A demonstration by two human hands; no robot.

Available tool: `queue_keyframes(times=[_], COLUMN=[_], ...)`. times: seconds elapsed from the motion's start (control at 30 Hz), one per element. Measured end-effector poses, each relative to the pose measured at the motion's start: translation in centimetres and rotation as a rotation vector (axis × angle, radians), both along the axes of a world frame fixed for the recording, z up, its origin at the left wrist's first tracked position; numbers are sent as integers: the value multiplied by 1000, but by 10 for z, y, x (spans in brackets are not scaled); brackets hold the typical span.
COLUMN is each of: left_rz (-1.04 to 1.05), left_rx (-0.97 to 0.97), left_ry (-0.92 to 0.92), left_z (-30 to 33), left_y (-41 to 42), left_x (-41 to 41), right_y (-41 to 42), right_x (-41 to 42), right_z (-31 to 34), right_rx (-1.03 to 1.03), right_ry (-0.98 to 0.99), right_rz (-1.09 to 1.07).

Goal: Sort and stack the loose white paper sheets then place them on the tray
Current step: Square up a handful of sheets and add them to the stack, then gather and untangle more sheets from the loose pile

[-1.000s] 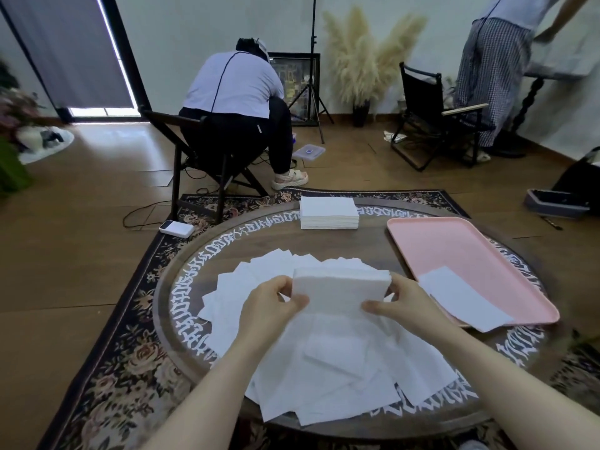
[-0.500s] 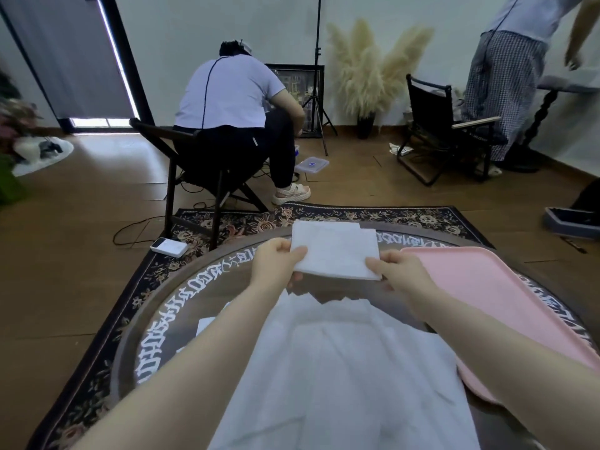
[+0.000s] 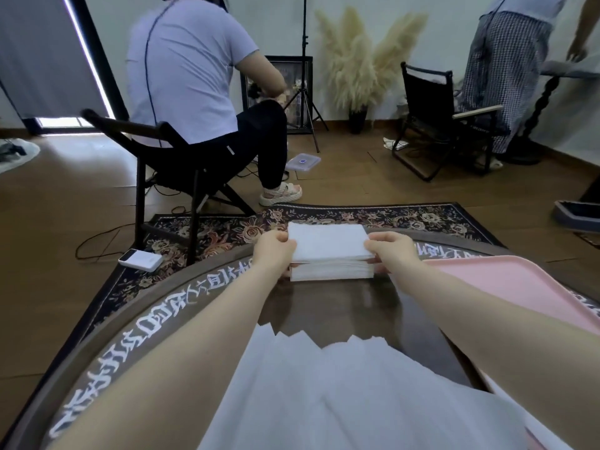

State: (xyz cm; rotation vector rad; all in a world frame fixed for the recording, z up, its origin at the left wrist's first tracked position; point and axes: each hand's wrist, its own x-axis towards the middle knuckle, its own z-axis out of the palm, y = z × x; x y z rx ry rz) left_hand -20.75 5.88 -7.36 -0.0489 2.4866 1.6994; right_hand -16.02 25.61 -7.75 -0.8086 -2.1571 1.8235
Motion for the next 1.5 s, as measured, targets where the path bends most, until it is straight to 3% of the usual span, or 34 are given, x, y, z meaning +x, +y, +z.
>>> queue_keyframes(times=[0.53, 0.73, 0.87, 0.97, 1.07, 1.13, 1.37, 1.5], left_rz=[46, 17, 30, -40, -278, -363, -419, -384], left_rx=[94, 38, 32, -241, -676, -813, -973, -977], left_ry=[56, 105, 101, 214, 323, 366, 460, 462], left_z=[-10, -13, -13, -11, -13, -15, -11, 9], left_y=[1, -2, -2, -11, -22, -22, -20, -41], left_x=[0, -2, -1, 4, 12, 16, 23, 47], right_y=[3, 3, 3, 9, 18, 19, 17, 37], right_x=[-2, -5, -2, 7, 20, 23, 32, 67], right_z=[-4, -6, -6, -3, -2, -6, -2, 27], right_rx=[73, 3, 73, 424, 795, 973, 830, 733], right_ry=[4, -32, -23, -21, -102, -155, -103, -79], right_rz=[-13, -67, -74, 48, 368, 502, 525, 405])
